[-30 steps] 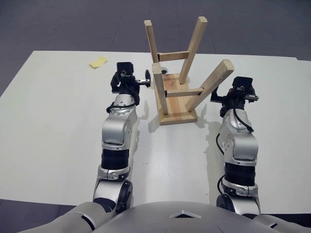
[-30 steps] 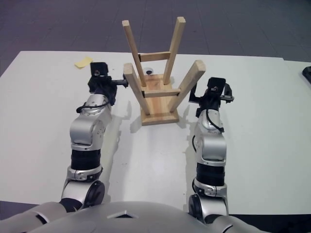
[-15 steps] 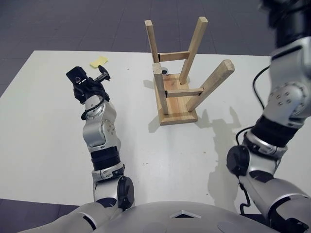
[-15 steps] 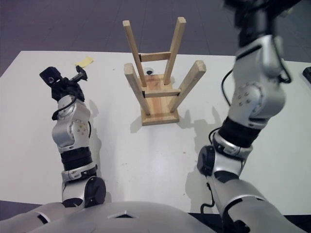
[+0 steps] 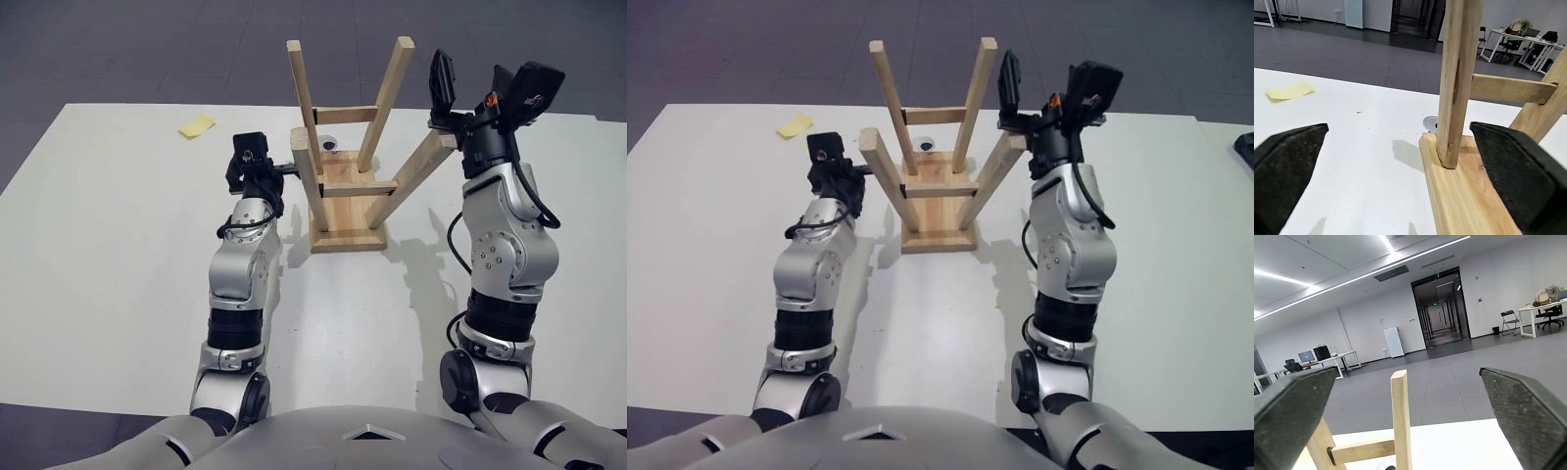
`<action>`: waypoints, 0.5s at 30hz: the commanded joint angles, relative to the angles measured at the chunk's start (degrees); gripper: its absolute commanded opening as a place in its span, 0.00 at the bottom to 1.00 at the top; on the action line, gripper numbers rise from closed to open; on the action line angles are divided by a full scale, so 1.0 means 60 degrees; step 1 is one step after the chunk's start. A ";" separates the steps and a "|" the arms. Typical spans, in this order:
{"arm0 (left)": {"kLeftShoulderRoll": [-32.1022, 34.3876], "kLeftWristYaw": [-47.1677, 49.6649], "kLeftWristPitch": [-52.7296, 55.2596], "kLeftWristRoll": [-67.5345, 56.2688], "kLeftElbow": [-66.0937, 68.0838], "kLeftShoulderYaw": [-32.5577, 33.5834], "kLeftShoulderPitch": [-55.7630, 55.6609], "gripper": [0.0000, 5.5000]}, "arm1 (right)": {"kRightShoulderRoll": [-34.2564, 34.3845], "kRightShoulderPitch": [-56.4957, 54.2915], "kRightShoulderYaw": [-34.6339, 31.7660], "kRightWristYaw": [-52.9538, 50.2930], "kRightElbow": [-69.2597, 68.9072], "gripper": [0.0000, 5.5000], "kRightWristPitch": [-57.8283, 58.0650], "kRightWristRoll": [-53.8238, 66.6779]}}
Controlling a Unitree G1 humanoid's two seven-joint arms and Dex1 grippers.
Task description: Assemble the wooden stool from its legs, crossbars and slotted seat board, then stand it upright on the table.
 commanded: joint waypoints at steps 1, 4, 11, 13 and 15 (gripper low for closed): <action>0.0147 0.1216 -0.0091 -0.0332 0.0337 0.1982 -0.0218 0.98 | 0.0094 -0.0692 -0.1873 -0.1912 0.0416 0.98 -0.0633 0.0162; 0.0415 0.1962 -0.0748 -0.0350 -0.0364 0.3023 -0.0261 0.98 | -0.0885 -0.0385 -0.2680 -0.3219 0.1467 0.98 -0.0249 -0.0974; 0.1030 -0.0350 0.0568 0.0028 -0.2888 -0.1023 0.0294 0.98 | -0.0555 0.0750 0.0509 -0.1570 0.0879 0.98 0.1005 -0.1642; 0.0886 -0.0651 0.0881 0.0128 -0.2668 -0.2029 0.0397 0.98 | -0.0064 0.1249 0.1477 -0.1419 0.0009 0.98 0.1193 -0.1634; 0.0763 -0.0617 0.1092 0.0269 -0.2247 -0.2177 0.0360 0.98 | 0.0337 0.1586 0.1781 -0.1556 -0.0469 0.98 0.1484 -0.1687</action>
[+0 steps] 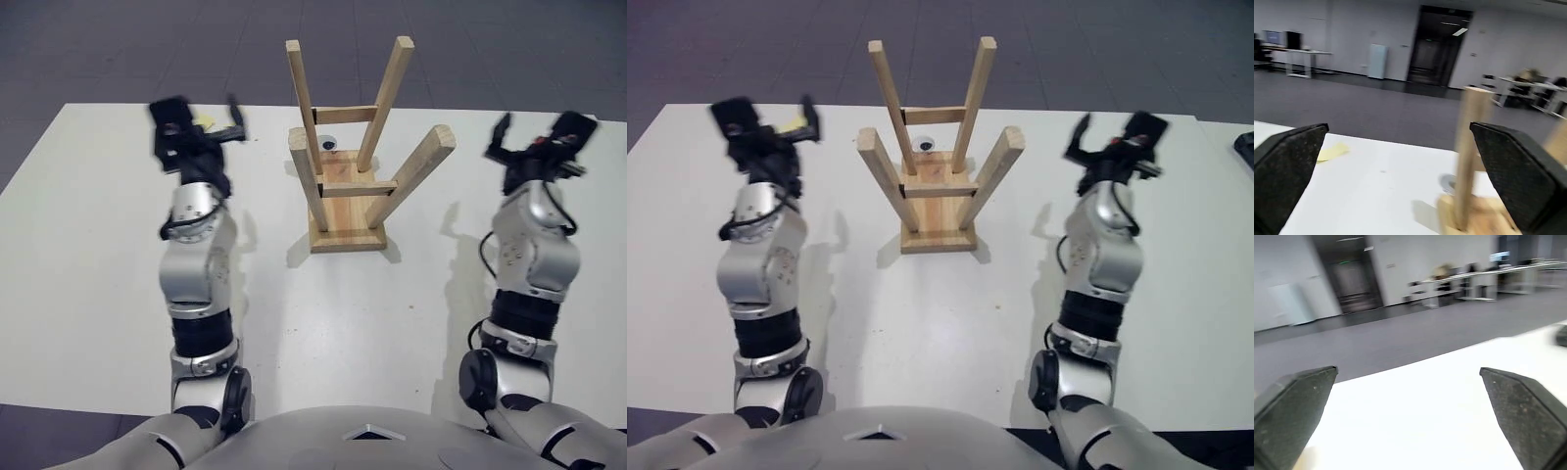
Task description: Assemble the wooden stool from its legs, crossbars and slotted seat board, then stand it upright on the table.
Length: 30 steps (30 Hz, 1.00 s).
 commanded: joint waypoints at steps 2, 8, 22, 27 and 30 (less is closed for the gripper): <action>-0.0129 -0.0164 0.0727 0.0274 0.1010 -0.0433 -0.0100 0.98 | 0.0707 0.0826 0.0934 0.0011 -0.1029 0.98 0.0645 -0.0021; -0.0857 0.1007 0.0288 0.0344 0.1570 0.0885 -0.0200 0.98 | 0.0443 0.0698 -0.0389 -0.1142 -0.0242 0.98 0.0803 -0.0891; 0.0130 -0.0549 0.1252 0.0765 0.0153 -0.1081 0.0304 0.98 | 0.0411 0.1430 0.1050 0.0617 -0.2862 0.98 0.1810 -0.0136; -0.0506 0.0202 0.1258 0.0673 0.0782 0.0047 0.0415 0.98 | 0.0324 0.1403 0.0740 0.0317 -0.2394 0.98 0.1757 -0.0680; -0.0986 0.0559 0.1063 0.0325 0.1195 0.1009 0.0356 0.98 | 0.0260 0.1301 0.0600 0.0244 -0.2095 0.98 0.1624 -0.0966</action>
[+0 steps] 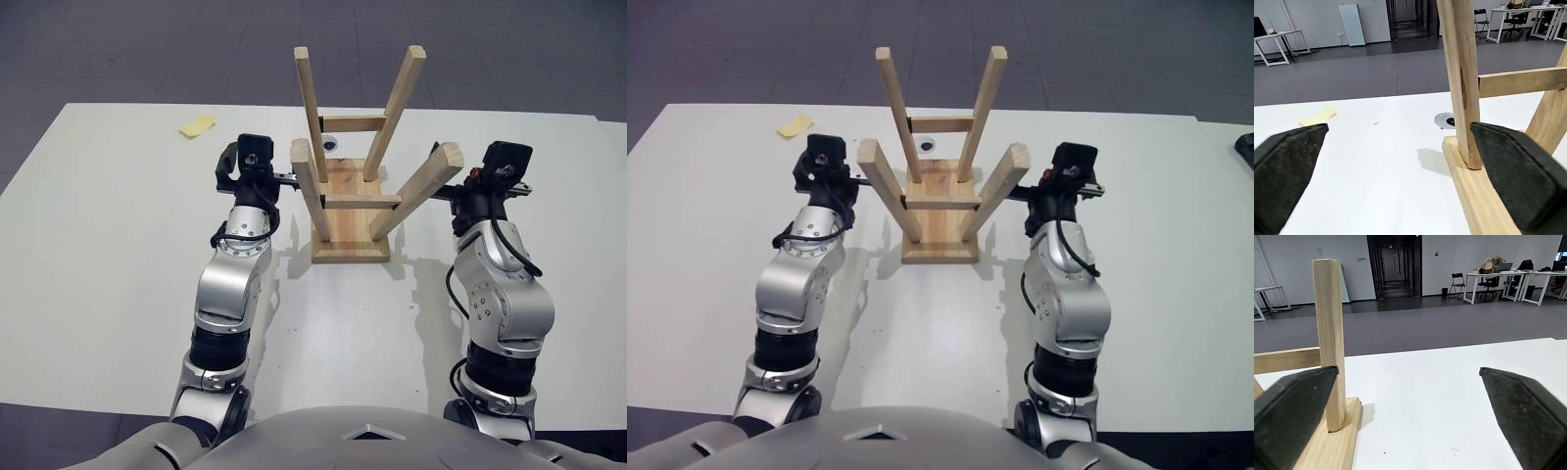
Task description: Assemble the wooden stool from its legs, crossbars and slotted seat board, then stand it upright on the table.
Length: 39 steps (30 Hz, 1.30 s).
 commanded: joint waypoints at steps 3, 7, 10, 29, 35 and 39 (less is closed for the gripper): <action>-0.0663 0.0676 -0.0459 -0.0519 0.0531 0.1311 -0.0172 0.98 | -0.0046 -0.0373 -0.0321 -0.0188 0.0616 0.98 -0.0093 -0.0371; -0.0439 0.1379 -0.1424 -0.0533 0.0094 0.2430 -0.0427 0.98 | -0.0691 -0.0238 -0.0467 0.0336 0.0541 0.98 -0.0170 -0.0550; 0.0230 0.1620 -0.1517 -0.0647 -0.0246 0.3794 -0.0384 0.98 | -0.2183 0.0157 -0.0343 0.1783 0.0523 0.98 -0.0058 -0.0567; 0.1716 0.1438 -0.1699 -0.1027 0.1526 0.5574 -0.1022 0.98 | -0.2243 -0.3202 -0.2650 0.4620 -0.1414 0.98 -0.0950 0.7830; 0.2156 -0.0037 -0.1929 -0.1003 -0.0887 0.4127 -0.0311 0.98 | -0.3835 -0.4486 -0.2283 0.1673 0.3071 0.98 -0.2252 0.2581; 0.2490 -0.0511 -0.1750 -0.0516 -0.1875 0.3177 0.0218 0.98 | -0.3998 -0.4925 -0.0713 0.1297 0.6217 0.98 -0.3918 0.0042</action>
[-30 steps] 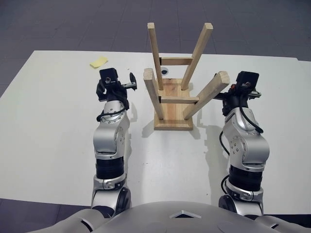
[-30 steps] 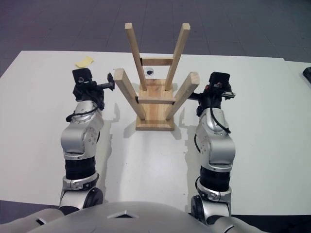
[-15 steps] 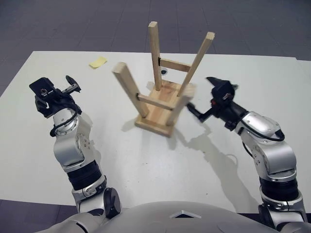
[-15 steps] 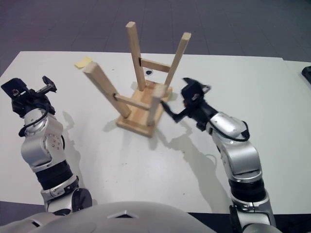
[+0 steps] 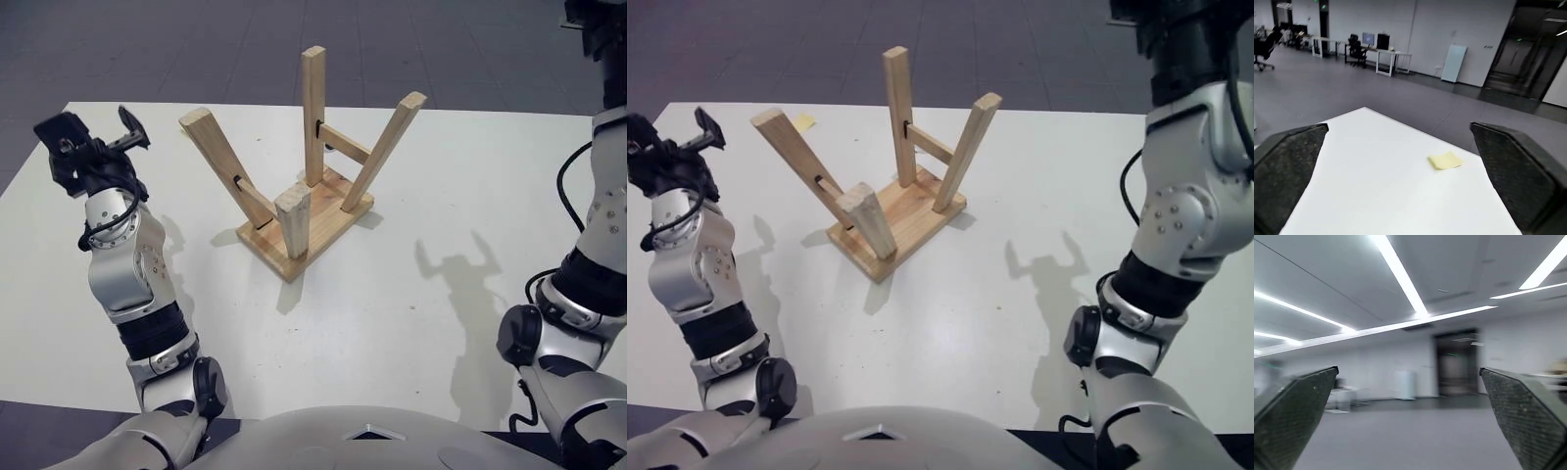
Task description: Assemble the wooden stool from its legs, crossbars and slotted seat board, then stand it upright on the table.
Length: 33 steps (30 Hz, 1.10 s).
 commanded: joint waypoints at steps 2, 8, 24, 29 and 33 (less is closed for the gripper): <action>0.0672 -0.0704 0.0101 0.0738 -0.1105 -0.1219 0.0702 0.98 | -0.0219 -0.0767 0.2427 -0.0153 0.5032 0.98 -0.2551 -0.3452; 0.1193 -0.0873 -0.0078 0.0986 -0.0405 -0.0798 0.0662 0.98 | -0.0008 -0.1830 0.3474 0.0078 0.8960 0.98 -0.4618 -0.4868; 0.1010 -0.1694 -0.0810 0.1196 0.2044 -0.2487 -0.0379 0.98 | 0.0415 0.0590 0.4316 0.3457 0.4486 0.98 -0.5160 -0.4710; 0.1061 -0.2063 -0.1604 0.1233 0.3553 -0.2730 -0.0452 0.98 | 0.0479 0.1519 0.4405 0.3631 0.1885 0.98 -0.3423 -0.4905; 0.0966 -0.2009 -0.1883 0.1195 0.4039 -0.2691 -0.0504 0.98 | 0.0641 0.1766 0.4226 0.3359 0.0799 0.98 -0.2661 -0.4961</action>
